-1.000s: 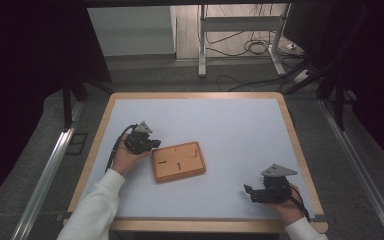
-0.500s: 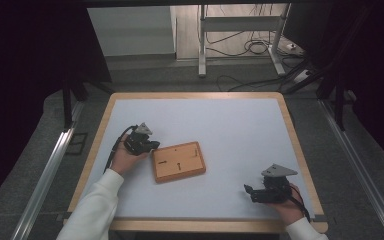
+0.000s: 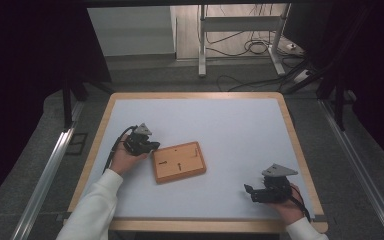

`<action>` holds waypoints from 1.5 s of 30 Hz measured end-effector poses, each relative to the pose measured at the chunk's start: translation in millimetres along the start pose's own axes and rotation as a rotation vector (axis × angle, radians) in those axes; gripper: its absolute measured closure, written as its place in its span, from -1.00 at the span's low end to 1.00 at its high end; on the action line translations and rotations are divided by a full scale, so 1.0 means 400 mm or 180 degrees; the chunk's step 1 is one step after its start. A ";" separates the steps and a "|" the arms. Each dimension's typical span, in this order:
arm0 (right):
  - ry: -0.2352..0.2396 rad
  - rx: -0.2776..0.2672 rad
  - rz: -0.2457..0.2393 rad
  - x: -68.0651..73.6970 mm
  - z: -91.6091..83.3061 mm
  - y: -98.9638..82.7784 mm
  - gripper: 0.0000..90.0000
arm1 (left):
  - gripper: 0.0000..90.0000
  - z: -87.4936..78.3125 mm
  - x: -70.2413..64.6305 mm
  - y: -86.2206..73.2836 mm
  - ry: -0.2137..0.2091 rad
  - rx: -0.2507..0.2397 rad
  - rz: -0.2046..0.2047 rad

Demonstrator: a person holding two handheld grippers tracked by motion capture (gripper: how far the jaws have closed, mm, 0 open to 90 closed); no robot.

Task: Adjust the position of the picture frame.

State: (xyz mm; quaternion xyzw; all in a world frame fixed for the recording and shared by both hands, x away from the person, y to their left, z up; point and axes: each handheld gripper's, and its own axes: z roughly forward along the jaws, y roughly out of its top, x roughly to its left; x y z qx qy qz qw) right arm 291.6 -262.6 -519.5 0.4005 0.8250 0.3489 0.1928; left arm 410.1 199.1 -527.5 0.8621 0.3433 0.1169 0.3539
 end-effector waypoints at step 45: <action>0.0042 0.0021 -0.0029 0.004 0.004 0.000 -0.71 | 1.00 -0.039 -0.155 -0.067 -0.0463 0.0094 0.0284</action>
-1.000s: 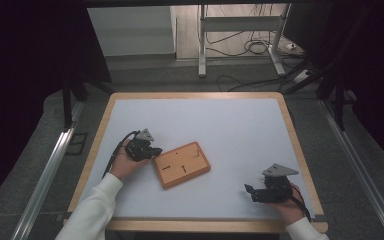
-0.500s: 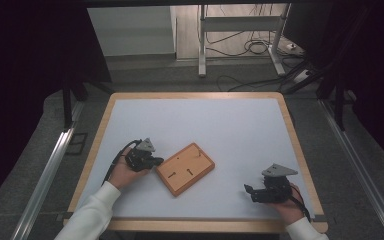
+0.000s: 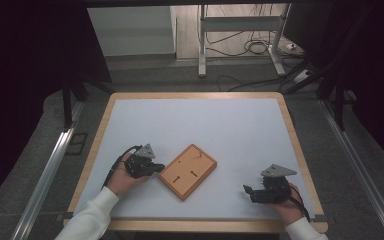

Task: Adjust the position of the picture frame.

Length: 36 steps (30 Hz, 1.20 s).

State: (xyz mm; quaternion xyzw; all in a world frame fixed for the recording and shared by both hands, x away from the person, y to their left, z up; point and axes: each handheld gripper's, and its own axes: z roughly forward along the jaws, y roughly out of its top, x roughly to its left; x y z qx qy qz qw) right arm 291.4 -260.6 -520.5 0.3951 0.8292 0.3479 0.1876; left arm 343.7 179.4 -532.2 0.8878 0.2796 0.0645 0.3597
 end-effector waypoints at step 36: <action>-0.0015 -0.0041 -0.0005 0.004 0.005 0.005 -0.71 | 1.00 0.017 -0.106 0.024 -0.0230 0.0008 0.0261</action>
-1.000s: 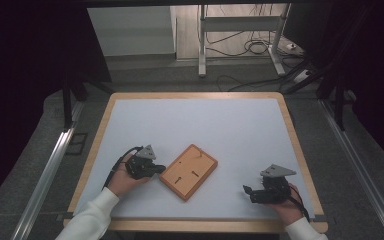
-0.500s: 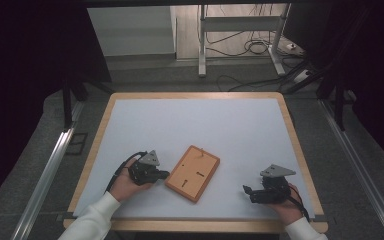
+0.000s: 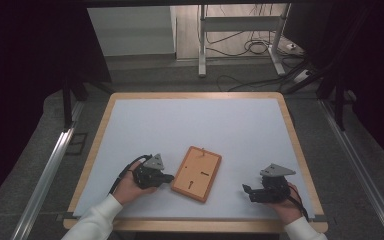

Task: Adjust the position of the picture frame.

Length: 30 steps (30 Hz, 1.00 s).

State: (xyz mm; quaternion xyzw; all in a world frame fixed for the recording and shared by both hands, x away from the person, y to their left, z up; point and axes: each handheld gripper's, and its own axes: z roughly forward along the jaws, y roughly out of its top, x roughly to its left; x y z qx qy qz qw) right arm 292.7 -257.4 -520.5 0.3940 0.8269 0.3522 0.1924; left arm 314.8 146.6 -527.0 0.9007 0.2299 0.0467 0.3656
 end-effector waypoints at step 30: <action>0.0314 -0.0144 -0.0070 0.016 0.080 0.123 0.99 | -0.24 -0.049 0.064 -0.031 0.0743 -0.0398 -0.0646</action>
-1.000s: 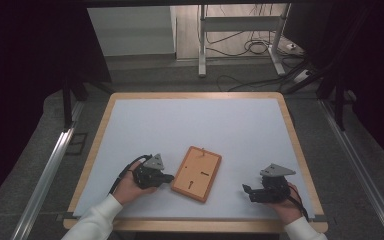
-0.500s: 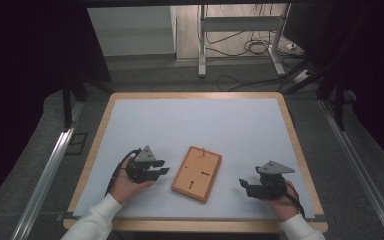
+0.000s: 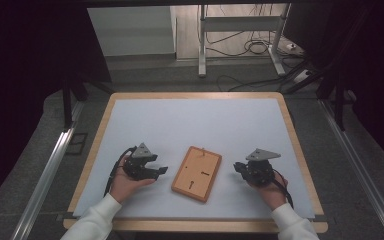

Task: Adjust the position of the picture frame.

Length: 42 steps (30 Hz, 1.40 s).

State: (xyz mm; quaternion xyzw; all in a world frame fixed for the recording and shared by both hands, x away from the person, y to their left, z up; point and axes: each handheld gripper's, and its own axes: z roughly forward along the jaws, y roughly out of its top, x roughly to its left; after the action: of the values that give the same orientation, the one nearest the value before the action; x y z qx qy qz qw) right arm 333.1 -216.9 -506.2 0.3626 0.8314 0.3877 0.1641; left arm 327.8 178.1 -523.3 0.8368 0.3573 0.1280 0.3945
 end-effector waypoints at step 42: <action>-0.0047 0.0332 -0.0614 0.086 0.208 0.109 1.00 | -0.26 0.001 0.021 -0.010 -0.0077 -0.0023 -0.0062</action>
State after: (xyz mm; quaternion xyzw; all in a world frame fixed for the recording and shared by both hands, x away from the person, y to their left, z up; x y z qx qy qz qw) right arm 376.6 -129.1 -526.6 0.2919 0.8803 0.3235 0.1876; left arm 331.9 185.4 -527.0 0.8333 0.3602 0.1153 0.4031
